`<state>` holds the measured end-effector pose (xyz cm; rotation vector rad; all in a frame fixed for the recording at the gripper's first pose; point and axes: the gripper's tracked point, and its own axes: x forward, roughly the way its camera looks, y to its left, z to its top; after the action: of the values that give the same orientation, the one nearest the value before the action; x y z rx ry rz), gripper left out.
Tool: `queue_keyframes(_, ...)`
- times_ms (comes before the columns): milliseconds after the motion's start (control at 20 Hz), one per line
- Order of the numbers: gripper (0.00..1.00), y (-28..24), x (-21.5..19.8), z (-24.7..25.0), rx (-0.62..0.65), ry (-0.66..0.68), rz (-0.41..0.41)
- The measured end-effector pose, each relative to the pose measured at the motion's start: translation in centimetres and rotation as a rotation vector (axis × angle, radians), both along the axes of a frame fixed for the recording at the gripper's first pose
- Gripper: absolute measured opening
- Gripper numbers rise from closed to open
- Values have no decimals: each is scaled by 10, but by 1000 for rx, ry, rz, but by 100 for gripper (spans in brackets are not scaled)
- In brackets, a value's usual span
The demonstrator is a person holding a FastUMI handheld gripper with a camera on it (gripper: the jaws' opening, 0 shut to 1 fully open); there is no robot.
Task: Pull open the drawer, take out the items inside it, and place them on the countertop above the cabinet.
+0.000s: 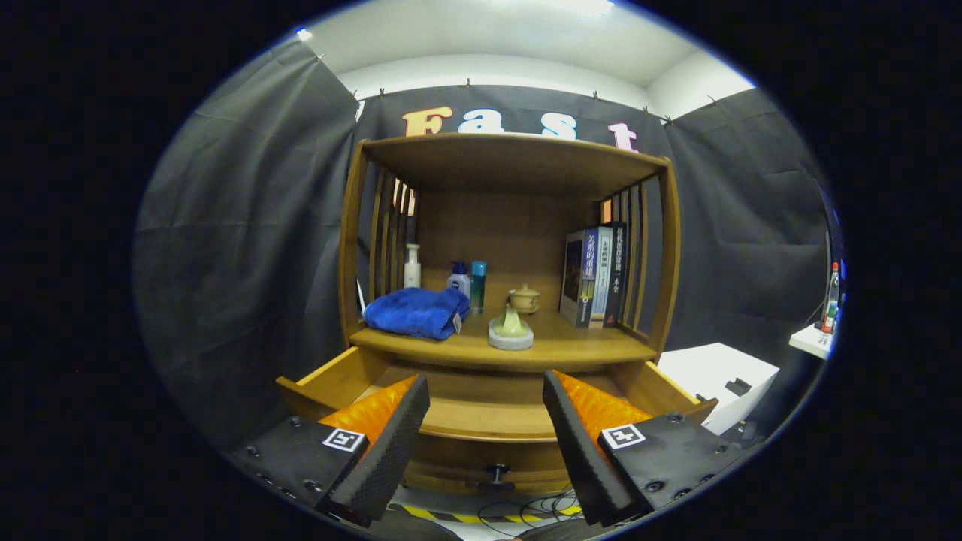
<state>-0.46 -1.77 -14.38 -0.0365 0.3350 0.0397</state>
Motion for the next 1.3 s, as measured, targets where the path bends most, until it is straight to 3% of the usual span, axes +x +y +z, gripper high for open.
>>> queue_keyframes(400, 99, -23, -8, -57, -4, 35, -103)
queue_keyframes(800, 98, -25, -8, -91, -9, 102, -119)
queue_keyframes(1000, 98, -14, -7, -100, -7, 111, -88)
queue_keyframes(1300, 97, -18, 21, -90, 35, 104, -80)
